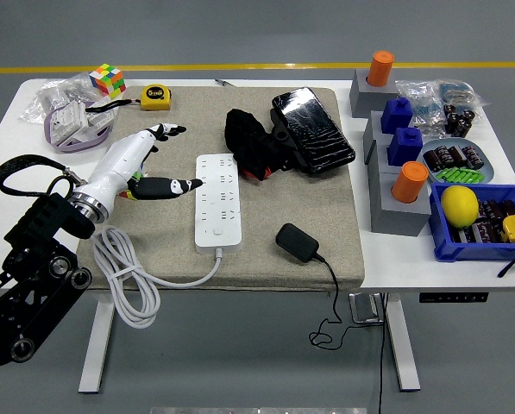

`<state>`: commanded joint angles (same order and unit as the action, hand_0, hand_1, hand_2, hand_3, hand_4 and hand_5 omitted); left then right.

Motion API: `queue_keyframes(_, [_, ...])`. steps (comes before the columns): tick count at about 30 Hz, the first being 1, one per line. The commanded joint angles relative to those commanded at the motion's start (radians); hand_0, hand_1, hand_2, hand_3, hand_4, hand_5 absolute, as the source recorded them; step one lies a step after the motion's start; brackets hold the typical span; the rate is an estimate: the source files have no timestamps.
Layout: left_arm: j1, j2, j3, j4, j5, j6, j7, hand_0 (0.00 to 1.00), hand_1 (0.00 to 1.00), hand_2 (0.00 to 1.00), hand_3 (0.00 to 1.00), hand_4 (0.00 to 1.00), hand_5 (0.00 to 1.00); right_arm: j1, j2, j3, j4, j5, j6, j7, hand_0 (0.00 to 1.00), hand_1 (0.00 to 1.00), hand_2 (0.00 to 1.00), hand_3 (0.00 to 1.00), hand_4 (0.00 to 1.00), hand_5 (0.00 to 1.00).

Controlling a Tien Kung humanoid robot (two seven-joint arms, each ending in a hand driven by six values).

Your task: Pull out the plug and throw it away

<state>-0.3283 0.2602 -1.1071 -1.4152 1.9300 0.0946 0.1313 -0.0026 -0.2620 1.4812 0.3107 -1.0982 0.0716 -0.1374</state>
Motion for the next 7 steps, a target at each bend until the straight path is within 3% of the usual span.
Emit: queue_keyframes(7, [0.002,0.000,0.002,0.001,0.001,-0.003,0.003,0.667,0.815,0.869,0.853,0.941,0.395,0.000,0.000,-0.006,0.000,0.002,0.000,0.000,0.570,0.647,0.670,0.566,0.974,0.450])
